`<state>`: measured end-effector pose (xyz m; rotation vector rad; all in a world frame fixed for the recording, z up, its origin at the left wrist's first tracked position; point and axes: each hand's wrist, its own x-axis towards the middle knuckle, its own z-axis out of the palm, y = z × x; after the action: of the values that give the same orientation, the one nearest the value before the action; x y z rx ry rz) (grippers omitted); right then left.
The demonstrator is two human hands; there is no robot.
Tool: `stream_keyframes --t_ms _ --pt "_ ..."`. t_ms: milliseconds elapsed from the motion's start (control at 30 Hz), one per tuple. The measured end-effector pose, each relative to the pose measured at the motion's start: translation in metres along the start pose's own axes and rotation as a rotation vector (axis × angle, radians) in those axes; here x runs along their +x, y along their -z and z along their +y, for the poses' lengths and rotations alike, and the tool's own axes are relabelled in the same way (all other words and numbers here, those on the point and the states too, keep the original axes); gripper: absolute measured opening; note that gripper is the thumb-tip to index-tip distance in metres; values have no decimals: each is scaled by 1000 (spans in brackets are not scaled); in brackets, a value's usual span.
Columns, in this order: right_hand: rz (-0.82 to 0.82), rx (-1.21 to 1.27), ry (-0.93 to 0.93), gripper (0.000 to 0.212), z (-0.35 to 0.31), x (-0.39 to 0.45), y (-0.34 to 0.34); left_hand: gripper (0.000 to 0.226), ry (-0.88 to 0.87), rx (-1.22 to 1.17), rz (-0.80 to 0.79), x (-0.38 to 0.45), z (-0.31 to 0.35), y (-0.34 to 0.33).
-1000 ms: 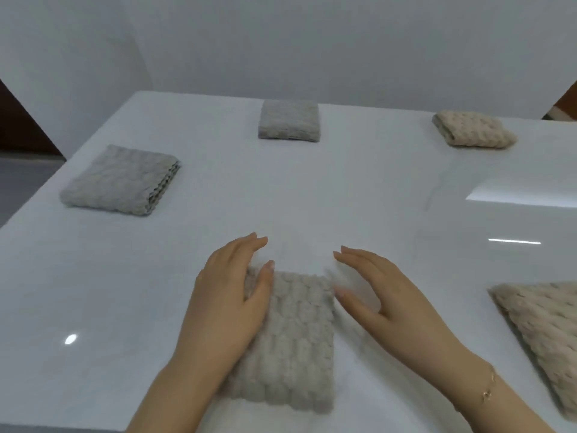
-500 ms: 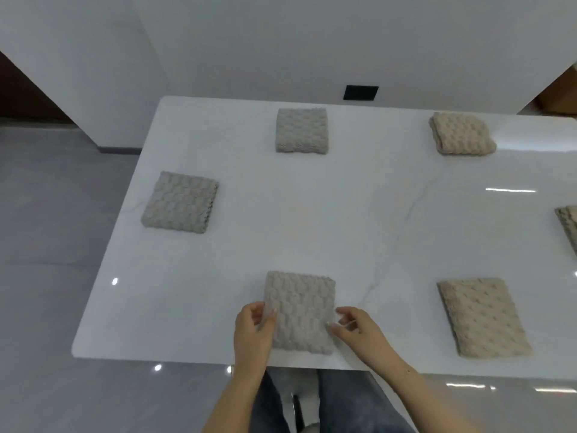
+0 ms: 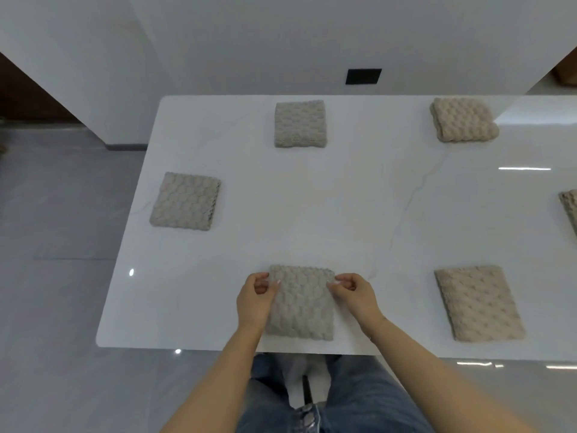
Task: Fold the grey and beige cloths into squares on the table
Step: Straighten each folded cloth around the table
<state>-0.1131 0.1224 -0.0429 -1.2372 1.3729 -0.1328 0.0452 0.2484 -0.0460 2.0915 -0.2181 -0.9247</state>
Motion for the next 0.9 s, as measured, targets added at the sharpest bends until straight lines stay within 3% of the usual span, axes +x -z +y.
stream_keyframes --t_ms 100,333,633,800,900 --pt "15 -14 7 12 3 7 -5 12 1 -5 -19 11 3 -3" --pt "-17 8 82 14 8 6 -10 10 49 26 -62 19 2 -2" --pt "110 -300 52 25 6 21 -22 12 49 117 -15 26 1 -13" --pt "129 -96 15 22 0 13 -18 26 23 42 71 14 -3 -7" --pt "84 15 26 26 5 -1 -7 30 43 -75 -15 -2 -14 2"
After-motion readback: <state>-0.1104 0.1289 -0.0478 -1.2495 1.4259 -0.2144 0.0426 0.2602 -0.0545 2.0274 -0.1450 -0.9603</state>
